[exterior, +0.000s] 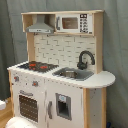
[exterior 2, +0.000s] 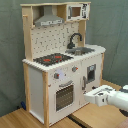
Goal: Play with the kitchen
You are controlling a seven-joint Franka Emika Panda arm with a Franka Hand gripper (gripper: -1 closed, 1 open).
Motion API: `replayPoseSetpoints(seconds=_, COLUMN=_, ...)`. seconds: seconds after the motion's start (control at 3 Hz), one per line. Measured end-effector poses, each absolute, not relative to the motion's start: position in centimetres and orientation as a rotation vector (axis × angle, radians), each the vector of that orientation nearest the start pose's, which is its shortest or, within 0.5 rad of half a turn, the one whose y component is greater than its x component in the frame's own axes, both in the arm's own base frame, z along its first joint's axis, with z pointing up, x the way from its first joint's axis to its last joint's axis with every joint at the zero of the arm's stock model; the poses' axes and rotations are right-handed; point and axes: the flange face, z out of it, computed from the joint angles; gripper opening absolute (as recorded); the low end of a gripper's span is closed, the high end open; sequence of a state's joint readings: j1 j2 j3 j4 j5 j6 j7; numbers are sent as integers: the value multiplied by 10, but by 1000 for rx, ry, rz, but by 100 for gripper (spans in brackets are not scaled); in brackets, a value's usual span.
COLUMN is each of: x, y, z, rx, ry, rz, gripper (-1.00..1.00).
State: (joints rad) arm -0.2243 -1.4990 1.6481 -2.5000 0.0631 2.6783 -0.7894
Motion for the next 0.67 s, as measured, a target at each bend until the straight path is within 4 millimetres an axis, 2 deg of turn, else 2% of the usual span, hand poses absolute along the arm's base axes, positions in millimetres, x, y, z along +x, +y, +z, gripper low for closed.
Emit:
replayPoseSetpoints(seconds=0.33, x=158, y=473, z=325, rx=746, ry=1532, rz=595, gripper=100)
replayPoseSetpoints(seconds=0.67, x=168, y=470, z=321, rx=814, ry=1496, rz=664, gripper=100)
